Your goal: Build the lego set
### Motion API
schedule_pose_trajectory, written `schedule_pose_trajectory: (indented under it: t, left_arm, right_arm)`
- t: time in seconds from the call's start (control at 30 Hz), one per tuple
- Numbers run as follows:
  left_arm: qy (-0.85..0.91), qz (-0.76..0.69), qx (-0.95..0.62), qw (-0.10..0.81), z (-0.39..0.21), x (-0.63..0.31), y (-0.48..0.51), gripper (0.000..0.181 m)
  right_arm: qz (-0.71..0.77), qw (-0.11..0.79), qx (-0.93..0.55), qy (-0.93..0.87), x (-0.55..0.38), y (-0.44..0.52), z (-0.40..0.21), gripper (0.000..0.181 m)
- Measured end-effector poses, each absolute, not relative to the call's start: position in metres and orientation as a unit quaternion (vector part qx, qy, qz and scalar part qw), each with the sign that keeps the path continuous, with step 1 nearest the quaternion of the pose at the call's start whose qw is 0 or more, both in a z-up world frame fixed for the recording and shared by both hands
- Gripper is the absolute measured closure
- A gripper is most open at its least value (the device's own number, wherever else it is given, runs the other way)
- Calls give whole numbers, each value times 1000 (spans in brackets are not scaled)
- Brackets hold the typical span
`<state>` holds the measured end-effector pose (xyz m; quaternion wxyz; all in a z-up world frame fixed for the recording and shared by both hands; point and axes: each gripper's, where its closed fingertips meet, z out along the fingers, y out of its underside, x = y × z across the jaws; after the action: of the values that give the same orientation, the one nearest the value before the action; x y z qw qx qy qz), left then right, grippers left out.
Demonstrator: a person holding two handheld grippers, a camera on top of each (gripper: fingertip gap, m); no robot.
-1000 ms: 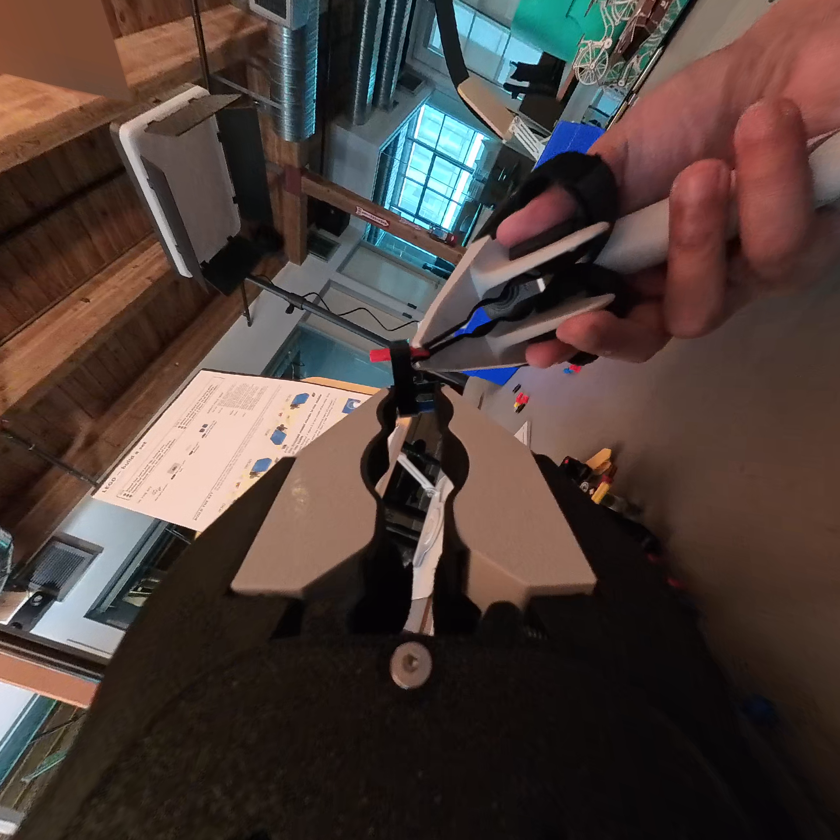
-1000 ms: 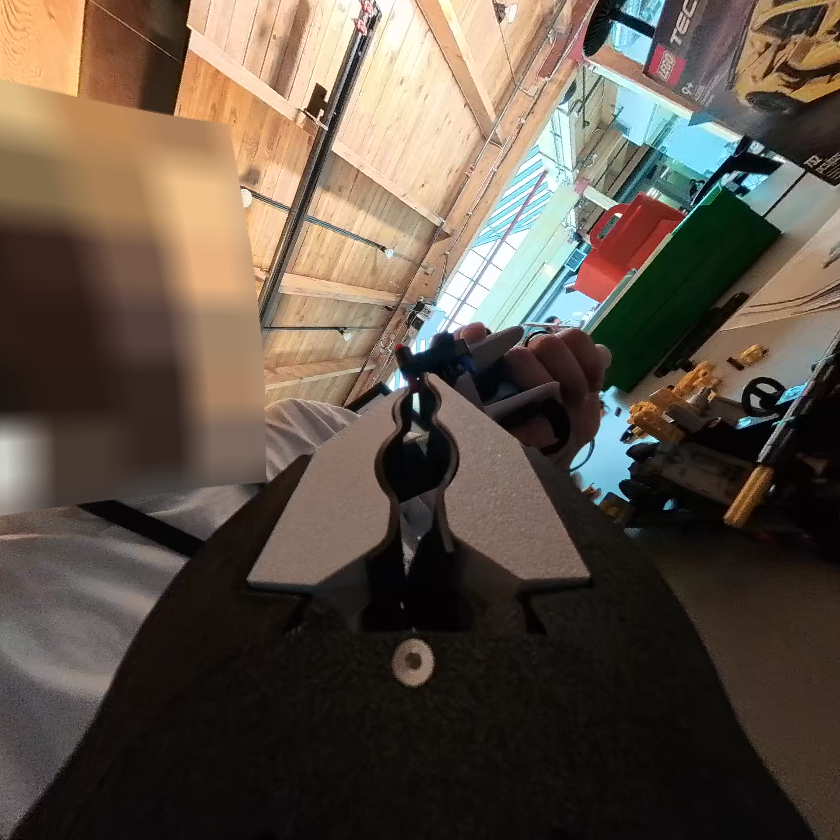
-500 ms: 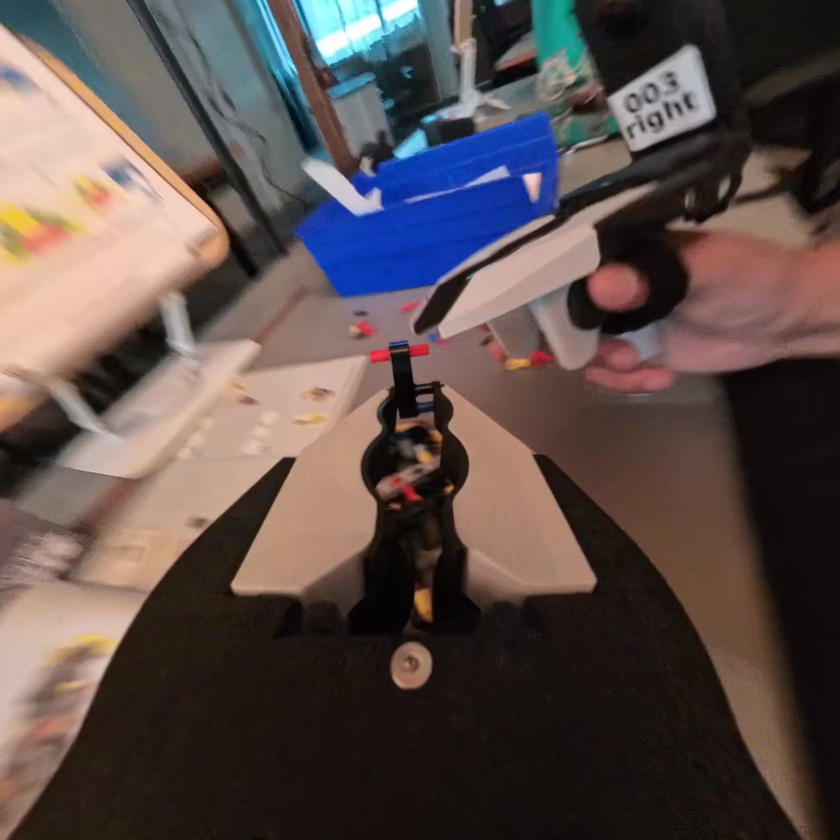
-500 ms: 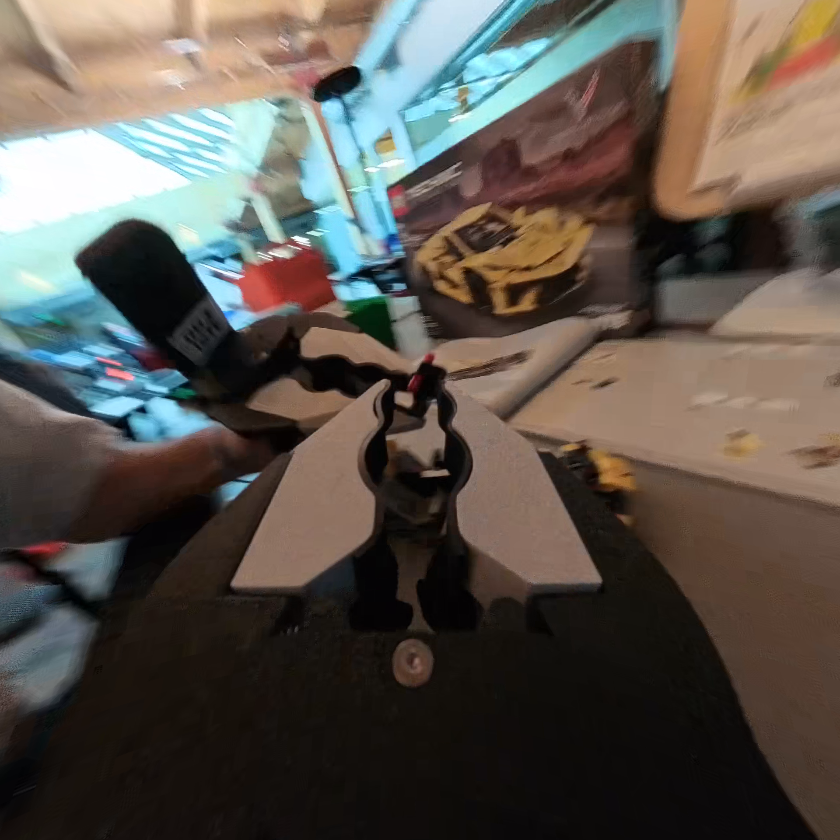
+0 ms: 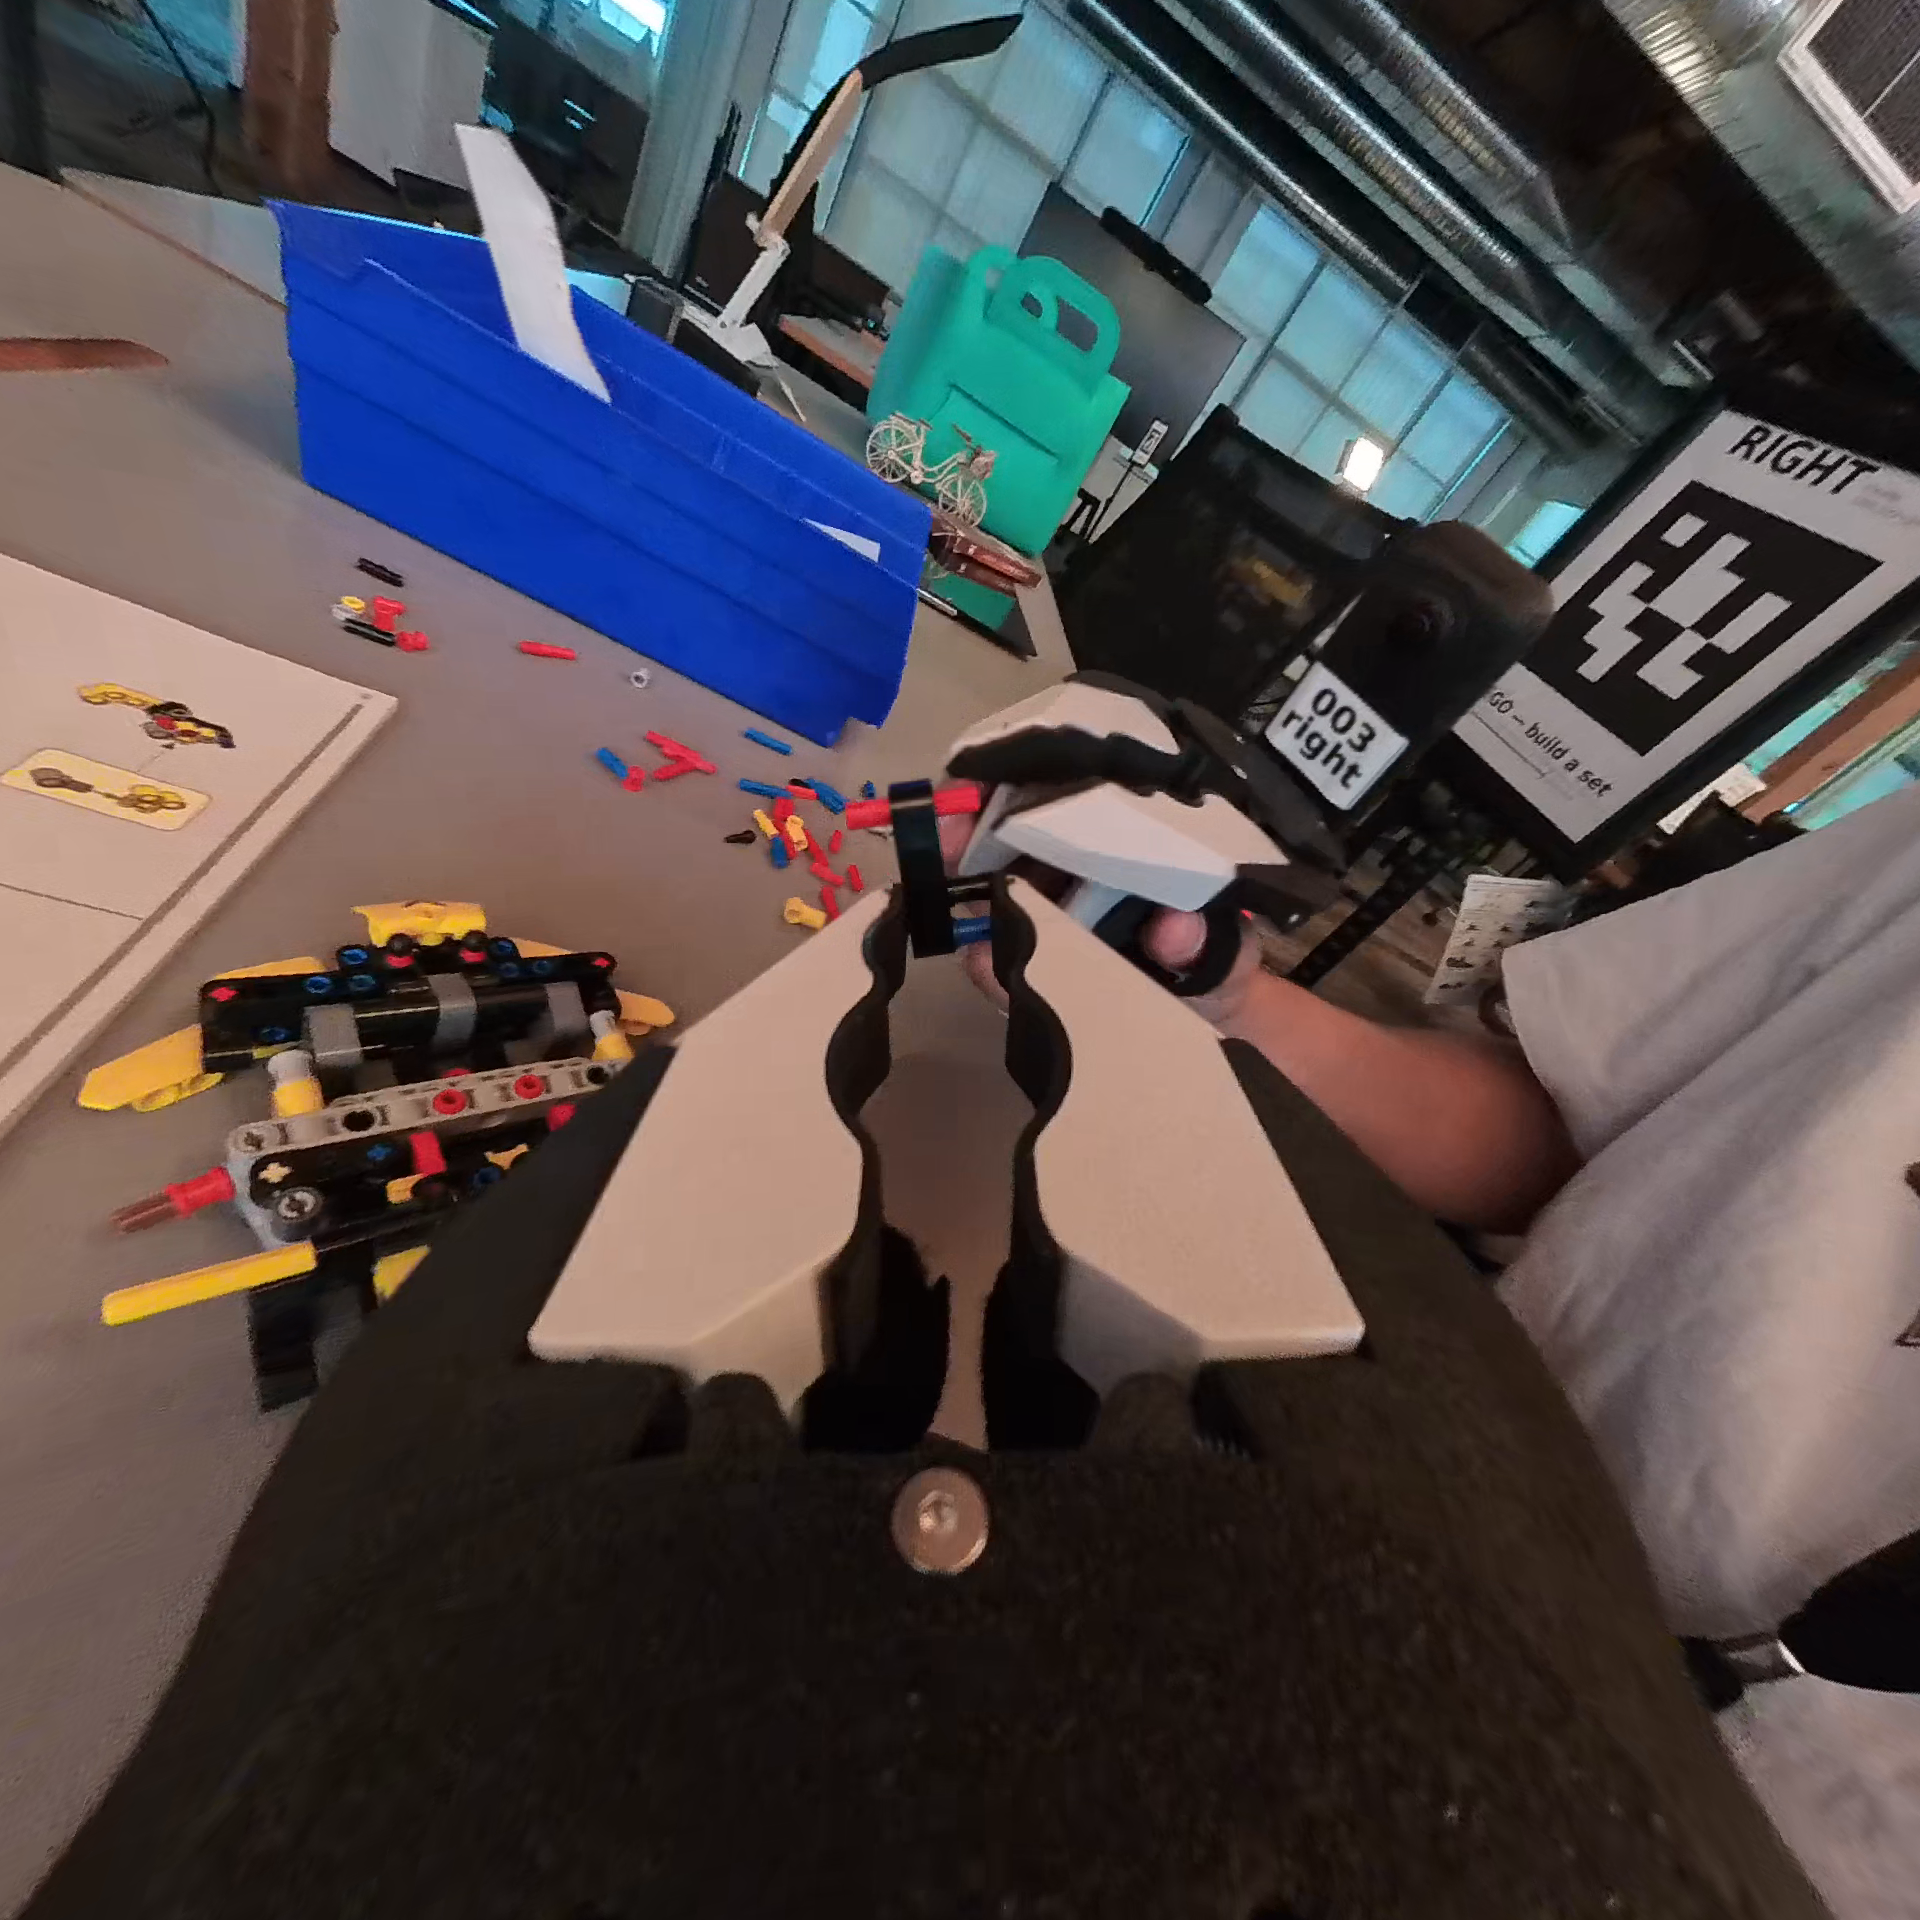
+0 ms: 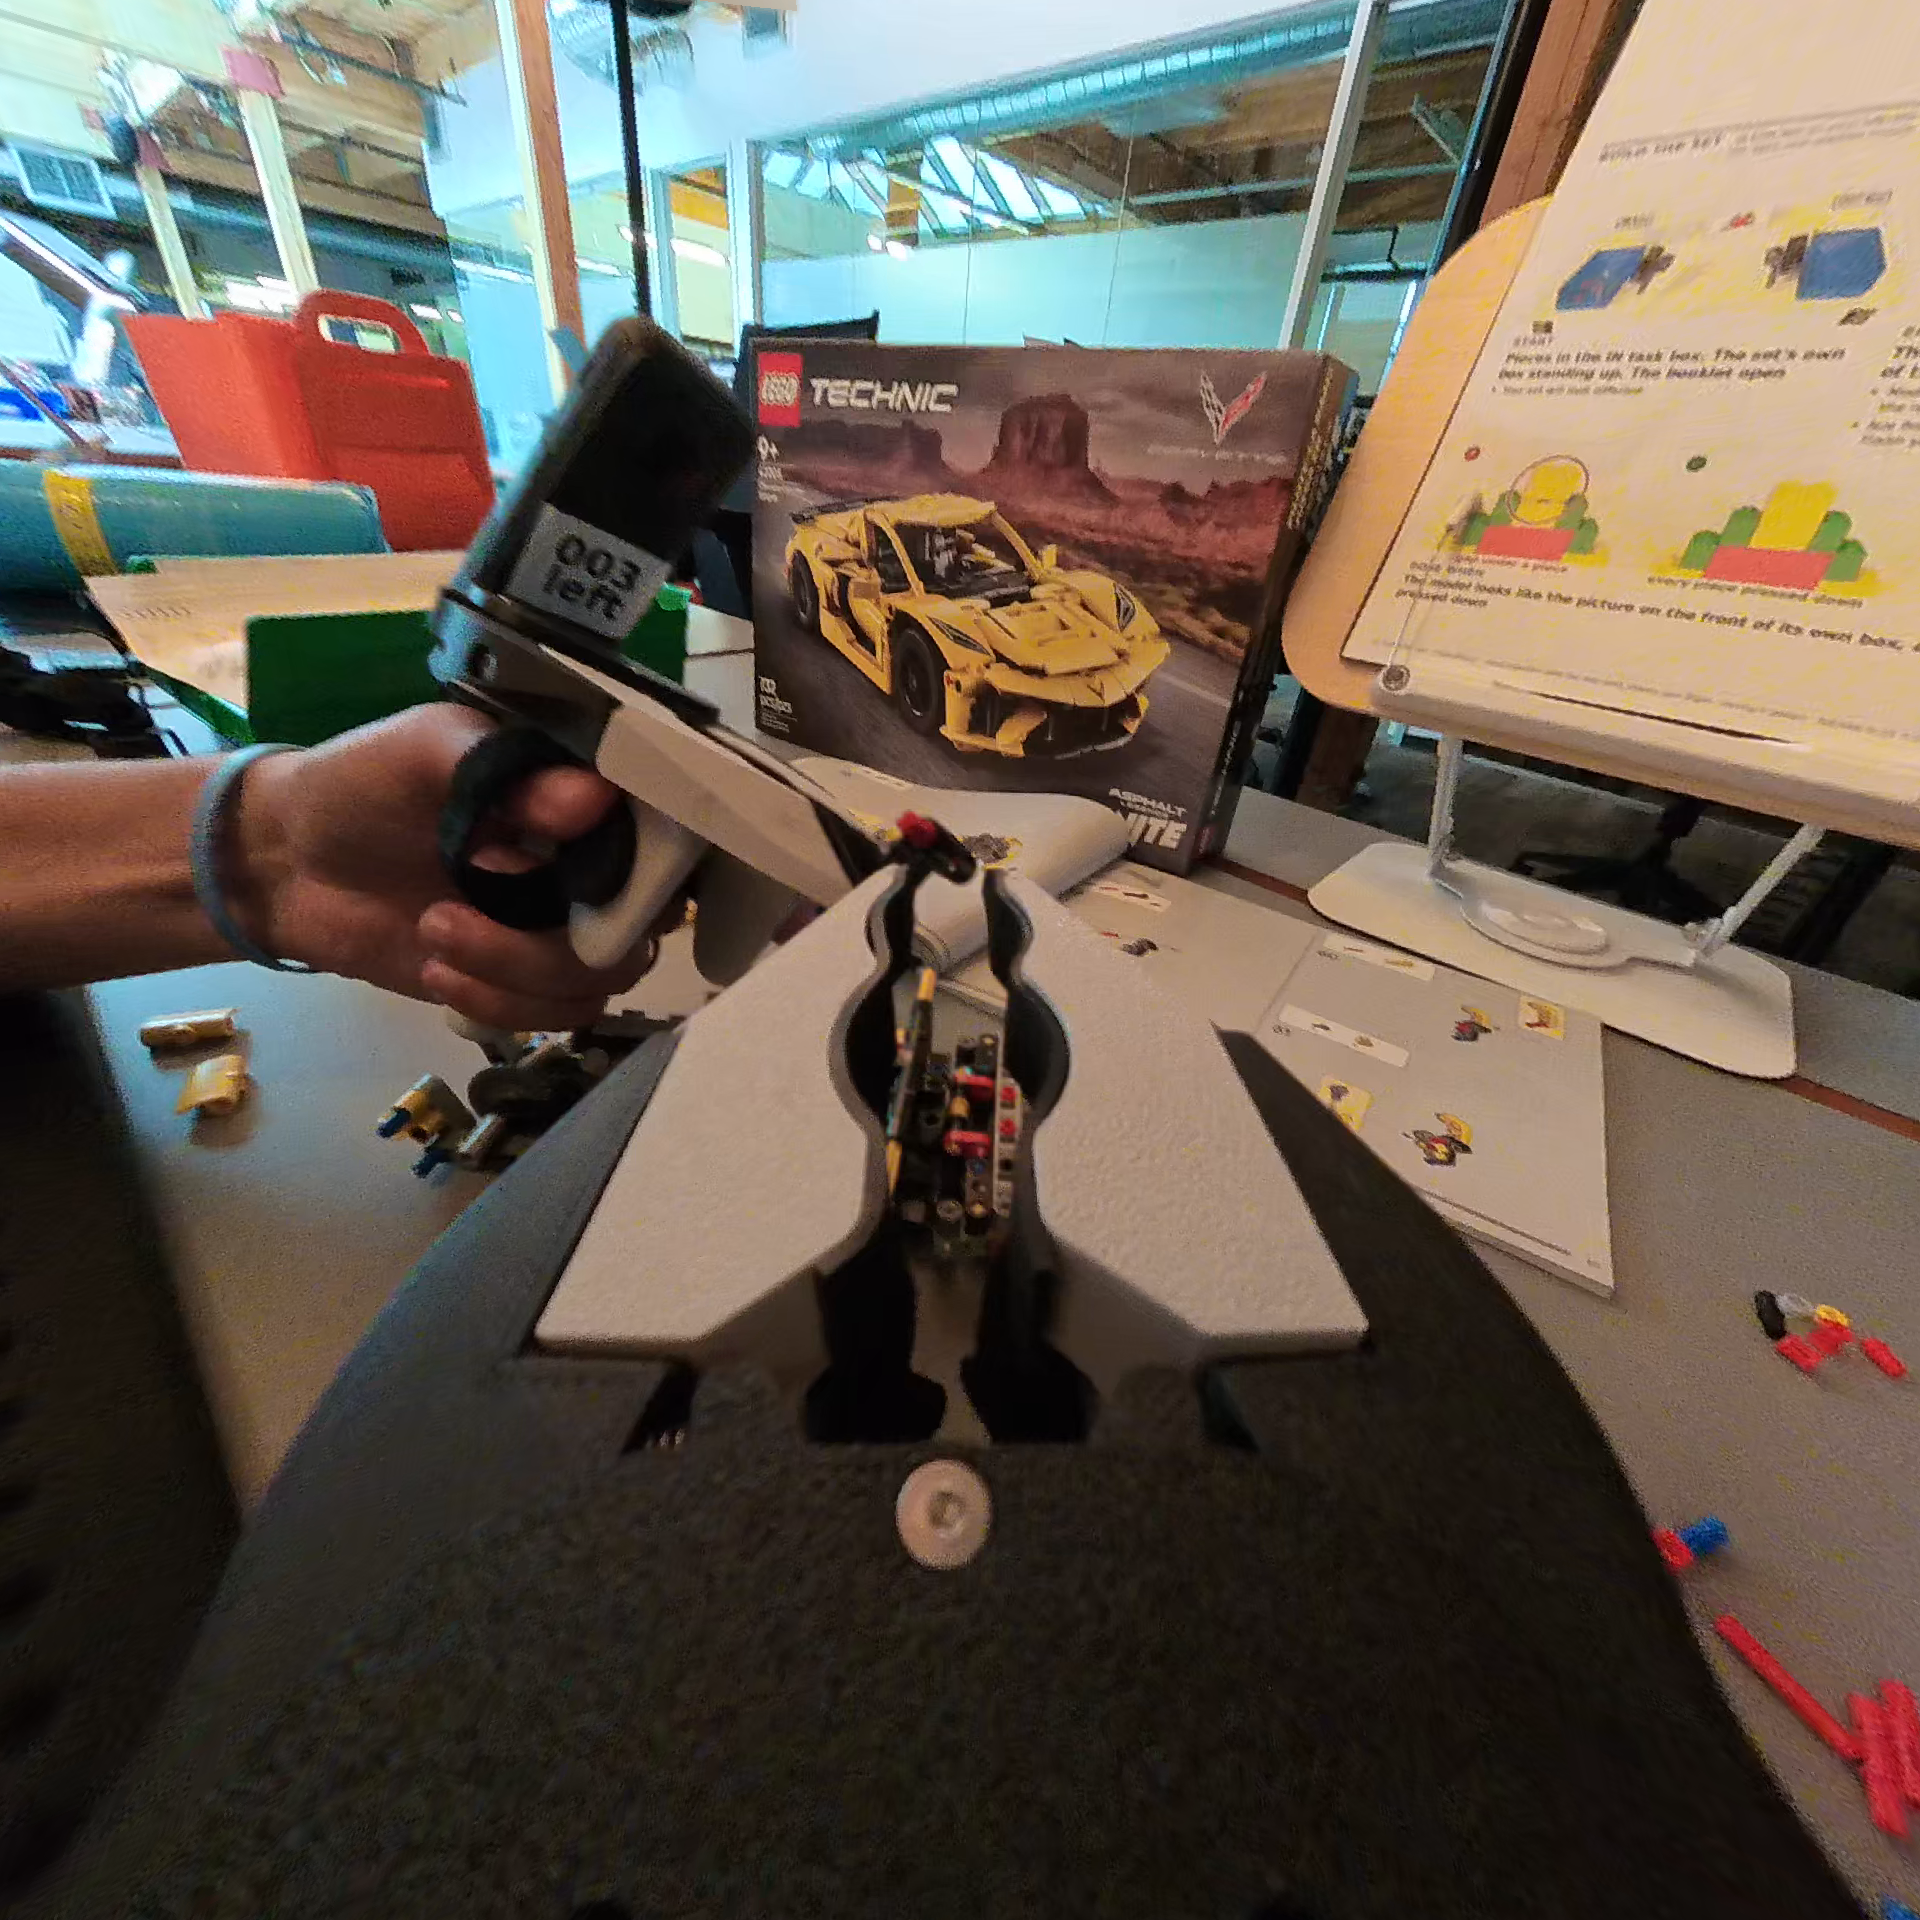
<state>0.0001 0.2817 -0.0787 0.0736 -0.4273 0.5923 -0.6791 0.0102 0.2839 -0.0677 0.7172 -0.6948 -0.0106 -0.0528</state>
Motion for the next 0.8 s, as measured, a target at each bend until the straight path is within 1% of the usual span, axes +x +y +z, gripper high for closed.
schedule_pose_trajectory:
  t: [0.1, 0.33, 0.43, 0.63, 0.8]
  left_arm:
    - [601, -669, -430, 78, -84, 1, 281, 164]
    - [648, -618, -422, 138, -95, 3, 277, 164]
    - [655, -612, -420, 139, -97, 2, 274, 165]
    - [665, -600, -420, 144, -100, 1, 274, 165]
    - [686, -571, -421, 163, -106, 2, 279, 165]
  right_arm:
    - [-65, 726, -684, -13, 9, 283, -62, 163]
    - [-139, 688, -711, -44, 7, 289, -76, 172]
    - [-165, 679, -713, -60, 6, 290, -78, 175]
    - [-188, 663, -721, -77, 7, 290, -83, 174]
    - [-271, 627, -720, -121, 7, 292, -90, 178]
